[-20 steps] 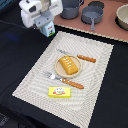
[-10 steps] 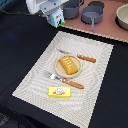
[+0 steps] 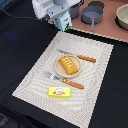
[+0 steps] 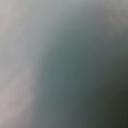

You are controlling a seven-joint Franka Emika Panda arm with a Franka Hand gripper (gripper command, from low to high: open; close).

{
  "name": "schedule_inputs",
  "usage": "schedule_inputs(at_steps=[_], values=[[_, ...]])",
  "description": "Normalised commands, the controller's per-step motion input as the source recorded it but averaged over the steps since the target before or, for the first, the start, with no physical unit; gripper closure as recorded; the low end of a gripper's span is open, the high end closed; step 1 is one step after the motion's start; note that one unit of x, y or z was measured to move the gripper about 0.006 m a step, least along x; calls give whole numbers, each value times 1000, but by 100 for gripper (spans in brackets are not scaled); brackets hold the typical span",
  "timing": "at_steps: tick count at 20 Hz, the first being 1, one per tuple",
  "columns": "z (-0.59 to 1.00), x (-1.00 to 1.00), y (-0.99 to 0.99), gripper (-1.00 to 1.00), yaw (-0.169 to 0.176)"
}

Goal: Place the bread, butter, and milk from the table onto the serving area.

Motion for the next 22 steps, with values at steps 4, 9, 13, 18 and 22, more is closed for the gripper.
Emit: schedule_inputs(at_steps=[4, 9, 13, 18, 22], values=[[-219, 1000, -4, 100, 0], [-330, 874, 62, 100, 4], [-296, 777, 136, 100, 11], [-232, 358, 376, -100, 49], [389, 322, 468, -100, 52]])
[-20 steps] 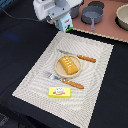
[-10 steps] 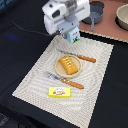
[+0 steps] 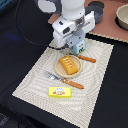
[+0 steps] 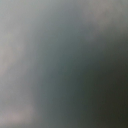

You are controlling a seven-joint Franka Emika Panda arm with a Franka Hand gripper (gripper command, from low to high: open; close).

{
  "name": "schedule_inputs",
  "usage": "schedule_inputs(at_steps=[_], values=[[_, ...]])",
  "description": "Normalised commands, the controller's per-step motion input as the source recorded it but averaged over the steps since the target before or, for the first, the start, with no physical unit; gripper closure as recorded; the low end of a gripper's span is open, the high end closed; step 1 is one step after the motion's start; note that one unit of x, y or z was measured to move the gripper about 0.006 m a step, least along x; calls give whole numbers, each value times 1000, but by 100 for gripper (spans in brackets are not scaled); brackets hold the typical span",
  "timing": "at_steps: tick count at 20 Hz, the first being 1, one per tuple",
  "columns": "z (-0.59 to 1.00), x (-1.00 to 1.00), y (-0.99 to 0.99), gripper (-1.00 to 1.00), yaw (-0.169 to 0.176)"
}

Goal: Place the bread, butter, and milk from the table onto the serving area.

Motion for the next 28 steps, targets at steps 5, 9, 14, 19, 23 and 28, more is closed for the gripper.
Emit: schedule_inputs(at_steps=[5, 9, 14, 19, 23, 28], values=[[984, 585, 289, -100, 0], [979, 554, 128, -100, 0], [1000, 266, 0, -100, 9], [1000, 134, -89, -100, 5], [962, 94, -151, -100, 0], [707, 110, -142, -100, 0]])
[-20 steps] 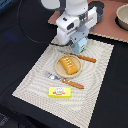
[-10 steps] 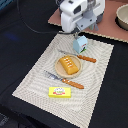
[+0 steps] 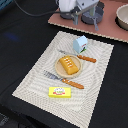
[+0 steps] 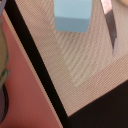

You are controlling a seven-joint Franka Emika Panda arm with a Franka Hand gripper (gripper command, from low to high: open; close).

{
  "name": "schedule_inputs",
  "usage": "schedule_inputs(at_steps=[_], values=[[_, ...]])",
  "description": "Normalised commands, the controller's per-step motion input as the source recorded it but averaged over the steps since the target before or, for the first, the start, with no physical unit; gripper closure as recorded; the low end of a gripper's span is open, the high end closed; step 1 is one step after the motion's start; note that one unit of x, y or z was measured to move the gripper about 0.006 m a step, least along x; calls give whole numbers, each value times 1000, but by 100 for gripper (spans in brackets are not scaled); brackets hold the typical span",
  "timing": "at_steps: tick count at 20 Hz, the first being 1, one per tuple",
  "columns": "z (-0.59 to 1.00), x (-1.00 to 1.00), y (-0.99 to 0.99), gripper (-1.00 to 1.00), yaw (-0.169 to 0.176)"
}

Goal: Place the bread, butter, and milk from the table onto the serving area.

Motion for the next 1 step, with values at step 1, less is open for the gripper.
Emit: schedule_inputs(at_steps=[1], values=[[631, 174, 286, -100, 0]])
